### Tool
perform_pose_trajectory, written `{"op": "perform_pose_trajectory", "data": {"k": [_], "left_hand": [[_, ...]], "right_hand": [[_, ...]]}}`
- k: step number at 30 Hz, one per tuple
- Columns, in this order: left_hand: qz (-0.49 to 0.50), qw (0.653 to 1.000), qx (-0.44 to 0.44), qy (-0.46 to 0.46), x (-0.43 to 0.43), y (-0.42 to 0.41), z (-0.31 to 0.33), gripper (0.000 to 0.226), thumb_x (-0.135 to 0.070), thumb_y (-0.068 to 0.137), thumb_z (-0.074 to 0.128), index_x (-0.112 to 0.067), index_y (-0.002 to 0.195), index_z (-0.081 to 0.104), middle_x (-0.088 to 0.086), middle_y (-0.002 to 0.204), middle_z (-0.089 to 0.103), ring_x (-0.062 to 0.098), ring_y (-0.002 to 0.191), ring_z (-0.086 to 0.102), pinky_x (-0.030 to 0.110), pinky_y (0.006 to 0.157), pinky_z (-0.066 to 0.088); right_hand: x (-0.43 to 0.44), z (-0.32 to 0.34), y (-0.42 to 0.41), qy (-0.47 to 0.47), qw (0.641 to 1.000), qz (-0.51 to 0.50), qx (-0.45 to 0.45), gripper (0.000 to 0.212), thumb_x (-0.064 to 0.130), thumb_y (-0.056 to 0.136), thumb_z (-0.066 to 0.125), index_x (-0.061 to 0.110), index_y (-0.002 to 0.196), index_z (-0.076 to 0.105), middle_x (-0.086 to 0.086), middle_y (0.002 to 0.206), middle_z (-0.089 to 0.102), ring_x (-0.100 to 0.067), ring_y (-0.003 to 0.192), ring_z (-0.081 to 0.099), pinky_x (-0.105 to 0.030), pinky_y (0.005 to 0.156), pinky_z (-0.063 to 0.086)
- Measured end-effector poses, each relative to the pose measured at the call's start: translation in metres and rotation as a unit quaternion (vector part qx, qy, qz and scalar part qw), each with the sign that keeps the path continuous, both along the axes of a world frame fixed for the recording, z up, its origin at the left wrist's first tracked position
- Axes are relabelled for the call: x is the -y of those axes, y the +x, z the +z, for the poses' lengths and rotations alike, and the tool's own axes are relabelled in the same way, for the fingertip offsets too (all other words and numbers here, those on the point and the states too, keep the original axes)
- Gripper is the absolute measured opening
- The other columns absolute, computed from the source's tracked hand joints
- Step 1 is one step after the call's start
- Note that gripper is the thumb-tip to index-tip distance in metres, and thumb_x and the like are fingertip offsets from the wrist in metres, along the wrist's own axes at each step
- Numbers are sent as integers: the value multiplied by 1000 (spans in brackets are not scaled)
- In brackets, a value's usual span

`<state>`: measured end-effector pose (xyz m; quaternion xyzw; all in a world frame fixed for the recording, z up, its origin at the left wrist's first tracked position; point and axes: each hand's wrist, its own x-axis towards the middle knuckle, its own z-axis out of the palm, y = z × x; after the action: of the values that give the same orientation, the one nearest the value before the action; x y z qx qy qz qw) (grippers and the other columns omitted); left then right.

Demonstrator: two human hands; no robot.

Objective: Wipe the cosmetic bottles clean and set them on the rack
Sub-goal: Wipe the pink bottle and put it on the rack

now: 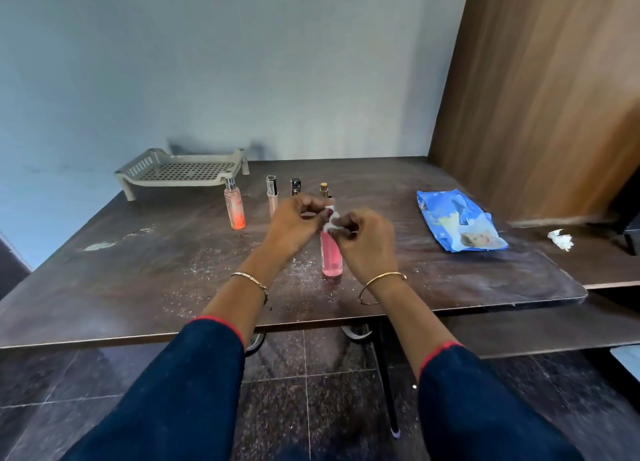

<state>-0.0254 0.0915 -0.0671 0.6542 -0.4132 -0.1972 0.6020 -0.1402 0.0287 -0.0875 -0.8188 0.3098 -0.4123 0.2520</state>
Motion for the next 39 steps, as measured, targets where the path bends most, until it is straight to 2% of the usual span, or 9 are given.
{"op": "perform_pose_trajectory", "data": {"k": [3, 9, 14, 19, 21, 30, 33, 36, 39], "left_hand": [[10, 1000, 15, -11, 6, -4, 2, 8, -5, 79, 72, -4, 87, 70, 10, 97, 72, 17, 88, 66, 38, 90, 54], [18, 1000, 20, 10, 19, -6, 8, 15, -3, 79, 72, 5, 91, 68, 15, 101, 71, 16, 86, 65, 38, 90, 54], [10, 1000, 16, 4, 21, -4, 8, 15, 1, 79, 71, 8, 92, 67, 10, 94, 69, 9, 76, 63, 37, 89, 54], [-1, 999, 37, -4, 13, 3, 6, 10, -1, 78, 71, 2, 87, 69, 0, 77, 67, 1, 67, 61, 24, 77, 53], [-5, 999, 39, -1, 12, 4, 5, 10, -1, 78, 72, 1, 87, 69, 0, 76, 67, 10, 74, 63, 31, 82, 54], [-7, 1000, 4, -2, 13, 6, 4, 8, -1, 80, 69, -8, 82, 68, 11, 99, 69, 31, 99, 66, 49, 90, 53], [-3, 1000, 6, -4, 12, 6, 2, 11, -1, 81, 69, 0, 92, 68, 13, 101, 70, 23, 93, 65, 47, 91, 53], [-11, 1000, 9, -6, 8, 11, 3, 11, 0, 82, 66, -4, 93, 69, 16, 105, 70, 23, 94, 66, 43, 90, 54], [-21, 1000, 18, -2, 3, 13, 5, 19, 4, 85, 62, 5, 103, 67, 18, 108, 69, 12, 84, 67, 22, 76, 57]], "right_hand": [[-6, -4, -1, -119, 993, 20, -2, 4, 4, 75, 74, 6, 77, 72, -2, 73, 56, -15, 60, 49, -16, 58, 29], [-9, -32, -14, -248, 959, 57, -123, 8, 0, 74, 72, 5, 70, 66, -10, 74, 58, -33, 56, 55, -34, 43, 41], [-5, -14, -12, -210, 911, 137, -328, 19, 3, 84, 61, 10, 100, 71, -9, 104, 62, -31, 91, 61, -37, 76, 50], [9, 14, -9, -279, 934, 127, -184, 12, -3, 72, 71, 6, 80, 71, -13, 90, 64, -33, 68, 63, -30, 55, 46], [13, 11, -10, -295, 937, 115, -149, 15, -4, 72, 70, 5, 84, 71, -15, 90, 64, -35, 67, 62, -34, 53, 51], [10, -28, -25, -273, 903, 208, -256, 20, -3, 72, 73, 10, 88, 73, -8, 84, 61, -32, 64, 61, -35, 54, 52], [17, -10, -17, -267, 893, 212, -293, 19, 0, 82, 64, 12, 93, 74, -8, 95, 63, -31, 79, 63, -33, 67, 48], [25, 8, -11, -297, 911, 196, -207, 12, 0, 80, 66, 9, 87, 72, -10, 89, 62, -32, 70, 61, -33, 57, 46], [25, 5, -10, -322, 923, 158, -143, 11, 0, 77, 68, 7, 86, 69, -12, 81, 57, -31, 61, 55, -32, 49, 43]]}}
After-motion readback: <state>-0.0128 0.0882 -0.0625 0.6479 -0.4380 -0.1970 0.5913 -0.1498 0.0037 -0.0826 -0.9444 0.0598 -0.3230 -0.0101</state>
